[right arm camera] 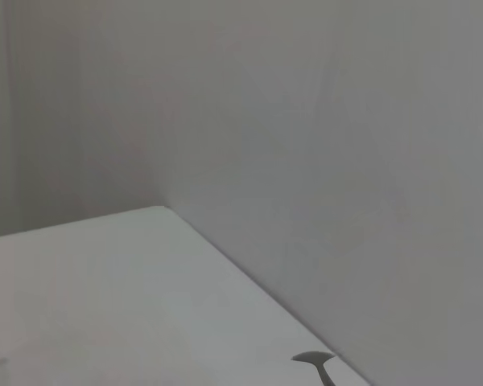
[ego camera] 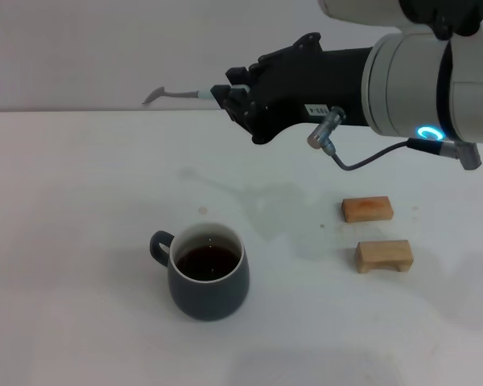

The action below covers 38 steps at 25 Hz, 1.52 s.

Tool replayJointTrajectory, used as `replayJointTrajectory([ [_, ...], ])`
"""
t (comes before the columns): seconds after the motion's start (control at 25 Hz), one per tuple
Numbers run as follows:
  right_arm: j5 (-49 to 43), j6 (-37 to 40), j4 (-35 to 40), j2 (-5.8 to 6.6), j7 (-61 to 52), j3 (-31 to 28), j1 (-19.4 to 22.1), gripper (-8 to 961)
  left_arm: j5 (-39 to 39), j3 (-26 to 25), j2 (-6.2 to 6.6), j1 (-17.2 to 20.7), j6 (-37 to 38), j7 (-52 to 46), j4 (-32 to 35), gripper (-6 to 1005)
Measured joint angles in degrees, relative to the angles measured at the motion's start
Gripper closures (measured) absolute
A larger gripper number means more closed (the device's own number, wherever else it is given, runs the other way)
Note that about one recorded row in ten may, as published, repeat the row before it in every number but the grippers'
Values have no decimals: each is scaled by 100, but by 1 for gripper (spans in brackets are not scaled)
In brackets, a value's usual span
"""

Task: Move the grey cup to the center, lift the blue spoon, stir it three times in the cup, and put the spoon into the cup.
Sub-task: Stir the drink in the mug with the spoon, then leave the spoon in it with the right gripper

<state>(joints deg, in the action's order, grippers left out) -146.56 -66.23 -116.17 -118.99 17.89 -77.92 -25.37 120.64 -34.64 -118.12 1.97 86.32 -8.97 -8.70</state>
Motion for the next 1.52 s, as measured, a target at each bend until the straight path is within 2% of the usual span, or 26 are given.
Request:
replayJointTrajectory([
  [0.28,-254,-634,18,1,-146,12,-334,768,4,1,0,28,52,-2,-3,140],
  [0.64,-281,-919,127,-10,-204,113,-364,765,3,1,0,32,56,-66,0,140],
  [1.16,-268,-1074,1012,-3,-276,100,-1429,760,3,1,9,9,42,-78,9,140],
  [1.52,-210,-1291,1151,7,-287,-18,-1833,756,3,-55,9,5,34,-79,21,140],
])
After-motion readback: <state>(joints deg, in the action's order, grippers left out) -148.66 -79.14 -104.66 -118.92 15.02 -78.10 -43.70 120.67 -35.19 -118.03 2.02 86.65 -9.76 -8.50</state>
